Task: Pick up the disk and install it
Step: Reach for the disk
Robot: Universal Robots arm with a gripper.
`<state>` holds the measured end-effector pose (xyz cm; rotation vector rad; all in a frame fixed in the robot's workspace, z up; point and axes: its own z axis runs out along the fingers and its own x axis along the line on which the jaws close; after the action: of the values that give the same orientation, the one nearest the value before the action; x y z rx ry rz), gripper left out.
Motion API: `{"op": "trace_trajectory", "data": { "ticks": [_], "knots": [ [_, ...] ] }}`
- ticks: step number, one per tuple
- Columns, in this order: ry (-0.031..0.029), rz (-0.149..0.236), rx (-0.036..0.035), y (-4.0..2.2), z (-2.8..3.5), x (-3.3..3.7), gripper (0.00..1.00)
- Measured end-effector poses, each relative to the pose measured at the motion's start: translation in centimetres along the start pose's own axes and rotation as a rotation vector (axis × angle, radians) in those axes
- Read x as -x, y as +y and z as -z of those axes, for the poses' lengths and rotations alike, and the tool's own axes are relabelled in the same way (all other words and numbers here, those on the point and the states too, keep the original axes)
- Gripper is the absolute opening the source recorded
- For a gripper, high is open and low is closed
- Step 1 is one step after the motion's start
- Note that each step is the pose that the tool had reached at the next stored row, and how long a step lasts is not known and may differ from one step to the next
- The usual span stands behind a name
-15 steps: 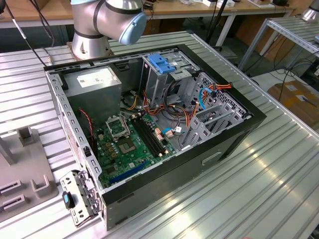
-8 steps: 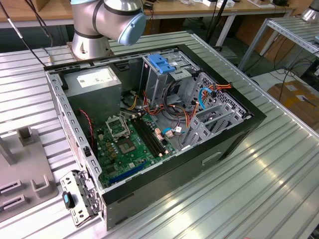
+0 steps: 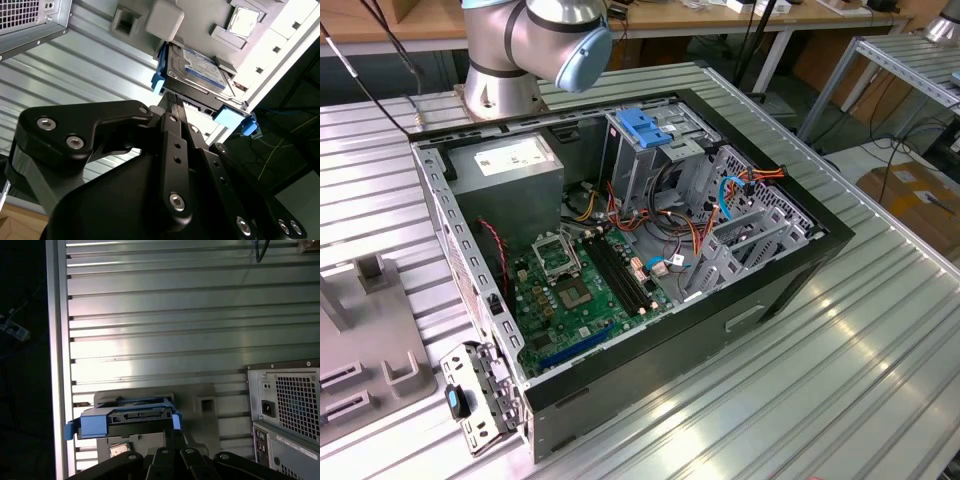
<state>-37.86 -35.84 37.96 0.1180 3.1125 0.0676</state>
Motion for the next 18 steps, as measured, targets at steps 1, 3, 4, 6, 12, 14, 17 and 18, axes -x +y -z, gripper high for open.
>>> {"op": "trace_trajectory", "data": {
  "ticks": [1, 3, 4, 6, 12, 14, 17, 18],
  "knots": [
    [0.0007, 0.000, -0.0001, 0.00, 0.00, -0.01, 0.11],
    [0.0114, -0.001, -0.0009, 0.00, -0.02, -0.01, 0.11],
    [0.0221, -0.001, -0.0017, 0.00, -0.05, -0.01, 0.11],
    [0.0351, -0.001, -0.0026, 0.00, -0.09, -0.01, 0.11],
    [0.0363, 0.015, -0.0029, -0.02, -0.16, -0.19, 0.11],
    [0.0363, 0.022, -0.0027, -0.07, -0.26, -0.73, 0.11],
    [0.0367, 0.028, -0.0028, -0.20, -0.46, -2.31, 0.11],
    [0.0368, 0.029, -0.0027, -0.22, -0.56, -2.52, 0.11]
  ]
}}
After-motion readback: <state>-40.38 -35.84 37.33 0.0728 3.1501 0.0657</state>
